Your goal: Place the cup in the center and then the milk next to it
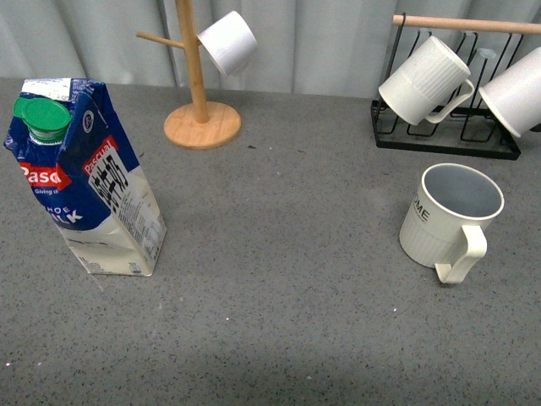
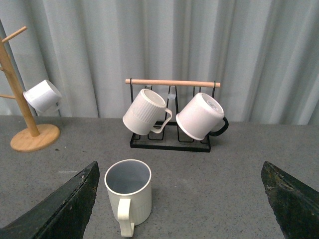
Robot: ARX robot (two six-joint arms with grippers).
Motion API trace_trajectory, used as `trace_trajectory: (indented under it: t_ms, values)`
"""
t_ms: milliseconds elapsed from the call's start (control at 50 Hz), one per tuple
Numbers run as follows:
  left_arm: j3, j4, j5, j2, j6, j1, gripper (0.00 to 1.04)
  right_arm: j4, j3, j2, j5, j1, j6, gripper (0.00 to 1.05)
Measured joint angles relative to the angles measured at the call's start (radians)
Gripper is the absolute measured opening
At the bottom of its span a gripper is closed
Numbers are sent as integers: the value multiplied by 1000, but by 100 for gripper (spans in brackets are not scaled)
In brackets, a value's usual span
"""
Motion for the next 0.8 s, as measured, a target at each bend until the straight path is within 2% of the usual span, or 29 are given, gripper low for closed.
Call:
trace_trajectory:
  t_ms: [540,560,620,680,740,800]
  values:
    - [0,0,0,0,0,0,98,0,0,0,0,0,0,95]
    - [0,0,0,0,0,0,98,-5,0,5,26,8,-10,95]
    - [0,0,0,0,0,0,98,-31,20,63,197,53,-83,95]
    - [0,0,-1,-1,0,0,98,24,41,201,346,66,-158,95]
    - [0,0,0,-1,0,0,98,121,77,390,357,36,-190,95]
    - [0,0,0,-1,0,0,98,230,132,614,292,8,-198,95]
